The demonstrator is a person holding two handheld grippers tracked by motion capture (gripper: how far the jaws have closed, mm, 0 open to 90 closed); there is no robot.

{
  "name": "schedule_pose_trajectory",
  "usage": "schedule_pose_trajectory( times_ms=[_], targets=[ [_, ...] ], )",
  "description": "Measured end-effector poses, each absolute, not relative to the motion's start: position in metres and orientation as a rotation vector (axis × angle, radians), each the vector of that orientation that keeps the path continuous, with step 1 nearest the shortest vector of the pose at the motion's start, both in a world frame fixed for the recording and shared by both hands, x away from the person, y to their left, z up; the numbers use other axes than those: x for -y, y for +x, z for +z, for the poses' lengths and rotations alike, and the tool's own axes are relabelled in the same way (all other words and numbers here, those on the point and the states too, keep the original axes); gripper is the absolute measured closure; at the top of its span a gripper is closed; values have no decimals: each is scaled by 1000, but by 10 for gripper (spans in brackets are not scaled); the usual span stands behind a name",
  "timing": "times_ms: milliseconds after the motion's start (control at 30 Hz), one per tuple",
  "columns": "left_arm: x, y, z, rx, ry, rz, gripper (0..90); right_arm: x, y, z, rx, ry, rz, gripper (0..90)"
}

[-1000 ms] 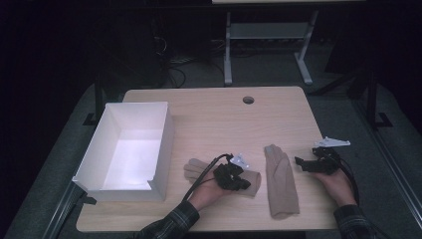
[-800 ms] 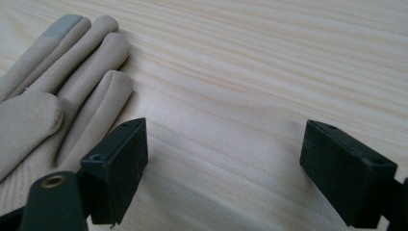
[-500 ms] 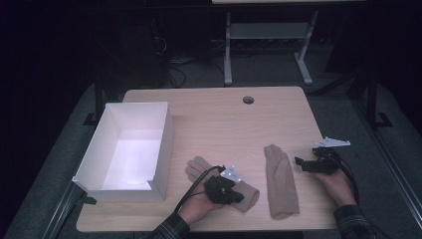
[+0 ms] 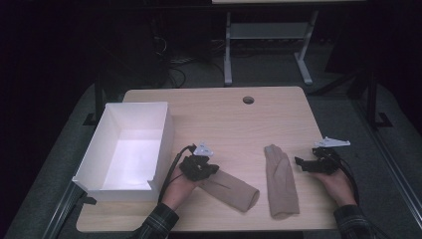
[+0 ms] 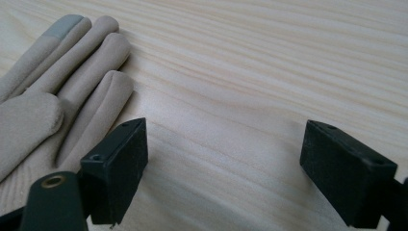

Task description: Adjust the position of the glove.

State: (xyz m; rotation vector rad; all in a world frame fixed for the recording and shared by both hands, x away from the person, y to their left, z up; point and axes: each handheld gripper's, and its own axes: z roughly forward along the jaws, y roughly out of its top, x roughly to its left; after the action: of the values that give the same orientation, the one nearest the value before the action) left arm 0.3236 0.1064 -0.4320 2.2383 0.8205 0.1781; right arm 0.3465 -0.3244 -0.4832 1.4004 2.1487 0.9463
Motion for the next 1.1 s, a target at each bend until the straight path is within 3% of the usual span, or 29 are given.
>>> schedule_pose_trajectory(
  times_ms=[367, 1100],
  targets=[
    [-113, 335, -445, -934, 2298, 259, 896, 324, 346, -483, -2149, 1400, 947, 167],
    [-71, 384, -460, -898, 2275, 177, 897, 324, 346, -483, -2148, 1402, 946, 167]
  ],
)
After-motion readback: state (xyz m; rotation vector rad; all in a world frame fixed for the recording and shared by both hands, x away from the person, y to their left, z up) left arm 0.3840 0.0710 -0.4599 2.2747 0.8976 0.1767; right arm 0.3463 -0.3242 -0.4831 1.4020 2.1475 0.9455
